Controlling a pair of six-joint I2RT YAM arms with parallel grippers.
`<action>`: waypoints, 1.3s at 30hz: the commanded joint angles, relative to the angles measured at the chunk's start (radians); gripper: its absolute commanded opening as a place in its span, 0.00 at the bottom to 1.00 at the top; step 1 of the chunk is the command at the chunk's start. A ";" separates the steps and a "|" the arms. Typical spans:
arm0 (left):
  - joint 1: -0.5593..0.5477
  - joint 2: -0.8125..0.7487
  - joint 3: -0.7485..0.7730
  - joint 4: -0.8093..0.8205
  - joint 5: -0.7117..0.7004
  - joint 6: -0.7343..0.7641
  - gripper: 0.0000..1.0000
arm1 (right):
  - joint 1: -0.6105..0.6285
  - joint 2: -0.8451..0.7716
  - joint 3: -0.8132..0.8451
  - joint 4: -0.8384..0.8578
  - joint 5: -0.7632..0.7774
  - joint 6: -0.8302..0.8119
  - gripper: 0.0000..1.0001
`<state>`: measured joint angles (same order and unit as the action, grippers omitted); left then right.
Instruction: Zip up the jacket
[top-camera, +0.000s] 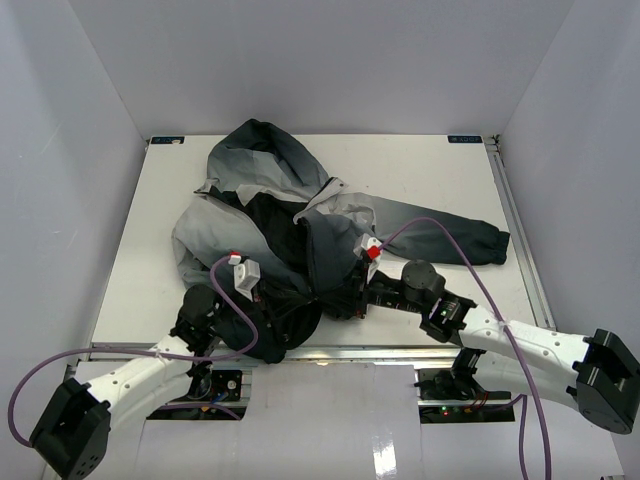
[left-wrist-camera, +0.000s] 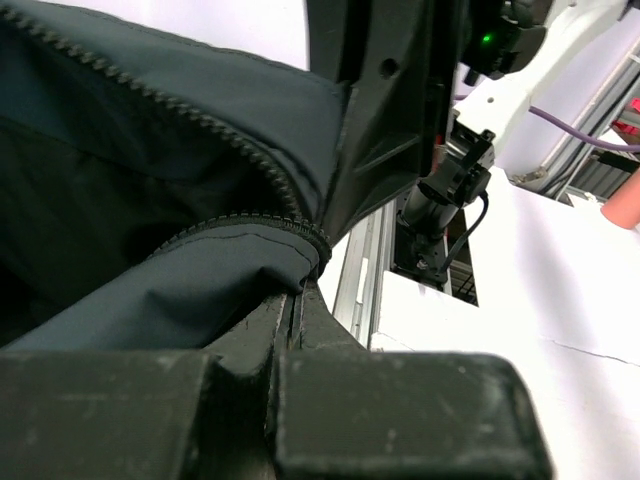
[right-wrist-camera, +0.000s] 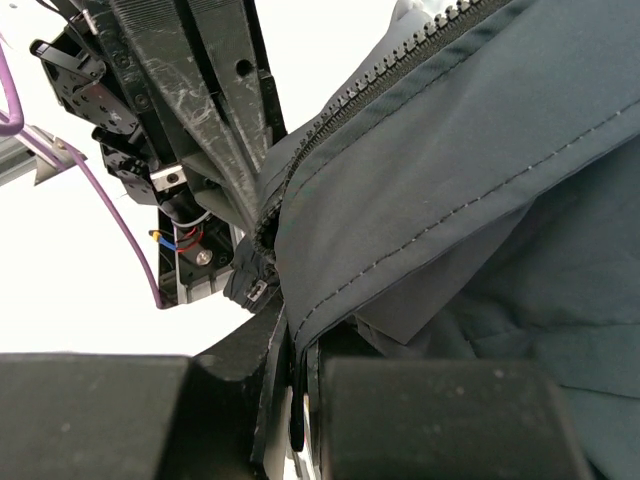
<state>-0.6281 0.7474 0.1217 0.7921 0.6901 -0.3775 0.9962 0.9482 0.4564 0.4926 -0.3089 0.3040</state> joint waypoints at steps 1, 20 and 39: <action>-0.001 0.035 0.036 -0.122 -0.055 0.013 0.00 | 0.015 -0.058 0.048 0.131 -0.037 0.001 0.08; -0.002 0.000 -0.001 -0.055 -0.005 -0.006 0.00 | 0.016 -0.014 0.071 0.119 0.061 -0.010 0.08; -0.009 0.043 -0.014 0.050 0.092 -0.054 0.00 | 0.013 0.024 0.134 0.036 0.140 -0.034 0.08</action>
<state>-0.6254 0.7869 0.1238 0.8485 0.6810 -0.4035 1.0161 0.9724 0.5151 0.4469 -0.2613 0.3025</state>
